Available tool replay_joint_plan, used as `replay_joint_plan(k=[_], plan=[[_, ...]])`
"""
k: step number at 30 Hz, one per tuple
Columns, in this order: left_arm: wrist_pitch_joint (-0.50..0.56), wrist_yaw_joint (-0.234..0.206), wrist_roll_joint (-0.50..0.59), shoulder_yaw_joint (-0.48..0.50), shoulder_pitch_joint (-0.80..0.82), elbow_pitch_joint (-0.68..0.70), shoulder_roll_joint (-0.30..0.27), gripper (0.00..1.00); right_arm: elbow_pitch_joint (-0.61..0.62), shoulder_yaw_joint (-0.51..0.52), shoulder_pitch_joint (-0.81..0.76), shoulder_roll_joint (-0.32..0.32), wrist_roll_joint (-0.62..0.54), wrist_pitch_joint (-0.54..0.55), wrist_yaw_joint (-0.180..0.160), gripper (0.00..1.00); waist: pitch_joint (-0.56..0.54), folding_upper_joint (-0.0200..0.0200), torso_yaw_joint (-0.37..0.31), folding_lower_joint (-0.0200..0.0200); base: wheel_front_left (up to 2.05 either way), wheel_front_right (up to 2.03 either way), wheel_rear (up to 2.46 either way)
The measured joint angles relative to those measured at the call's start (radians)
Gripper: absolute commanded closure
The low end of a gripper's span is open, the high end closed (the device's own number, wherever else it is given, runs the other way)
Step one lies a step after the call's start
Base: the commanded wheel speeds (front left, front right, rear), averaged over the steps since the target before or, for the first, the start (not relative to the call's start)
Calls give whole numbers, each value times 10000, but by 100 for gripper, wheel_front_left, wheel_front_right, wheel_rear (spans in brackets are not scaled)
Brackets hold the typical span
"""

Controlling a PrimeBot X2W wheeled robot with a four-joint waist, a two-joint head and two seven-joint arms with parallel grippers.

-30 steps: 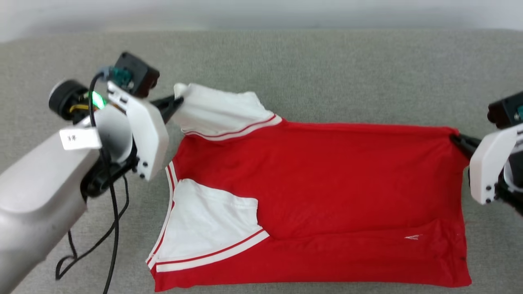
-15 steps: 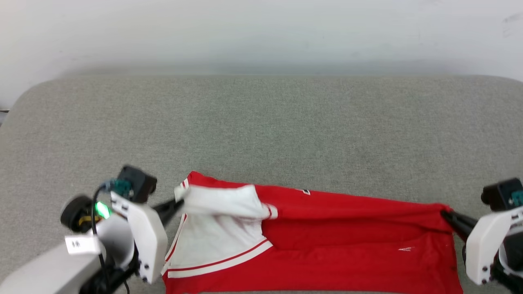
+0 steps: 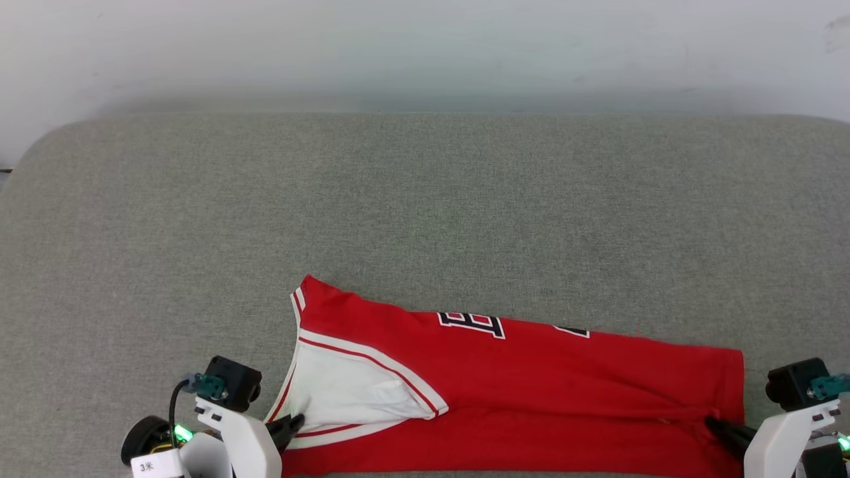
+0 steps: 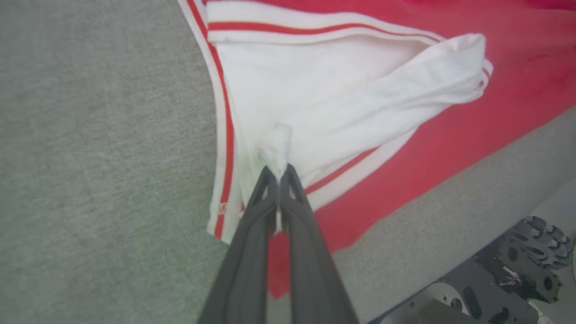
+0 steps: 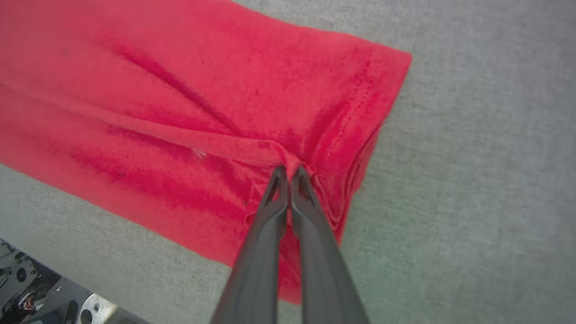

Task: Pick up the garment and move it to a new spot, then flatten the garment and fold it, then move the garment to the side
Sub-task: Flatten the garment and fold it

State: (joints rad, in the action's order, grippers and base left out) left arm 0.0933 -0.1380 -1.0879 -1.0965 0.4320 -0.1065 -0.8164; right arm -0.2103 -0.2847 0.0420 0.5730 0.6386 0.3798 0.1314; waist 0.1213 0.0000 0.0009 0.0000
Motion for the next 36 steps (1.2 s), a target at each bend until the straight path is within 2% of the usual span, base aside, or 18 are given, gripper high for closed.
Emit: replay_joint_plan(k=[7,8,9,10,16,21,25,31,36], plan=[[-173,251,-136,-77,-142,-794,487,100,-516,-117,-6,-205,-4,-119,0,100,127,0,29,0,0,0,0],[-270,245,-142,-46,-142,-838,514,59,-512,-111,-5,-219,-4,-197,0,69,104,0,33,0,0,0,0],[-428,215,-144,12,-145,-876,543,32,-493,-107,-7,-228,2,-244,-2,11,70,0,38,0,0,0,0],[-562,155,-151,75,-161,-884,554,0,-439,-81,-18,-240,23,-311,-2,0,25,0,38,0,0,0,0],[-1678,-422,-176,583,-524,-637,579,0,541,399,-279,-163,428,-533,-2,0,-323,0,24,0,0,0,0],[-2704,-1124,-59,1047,-798,-226,491,0,1369,1183,-510,351,888,-247,-2,0,-545,0,42,0,0,0,0],[-3302,-1685,221,1511,-970,46,470,0,1507,1687,-615,654,1327,148,-4,0,-614,0,115,0,0,0,0],[-3532,-2525,1430,2947,-1387,525,763,0,1095,1987,-664,1235,1927,968,-4,0,-601,0,292,0,0,0,0],[-3547,-2882,3060,4690,-2268,1064,1369,0,681,2015,-648,1317,2464,1333,-4,0,-467,0,451,0,0,0,0]])
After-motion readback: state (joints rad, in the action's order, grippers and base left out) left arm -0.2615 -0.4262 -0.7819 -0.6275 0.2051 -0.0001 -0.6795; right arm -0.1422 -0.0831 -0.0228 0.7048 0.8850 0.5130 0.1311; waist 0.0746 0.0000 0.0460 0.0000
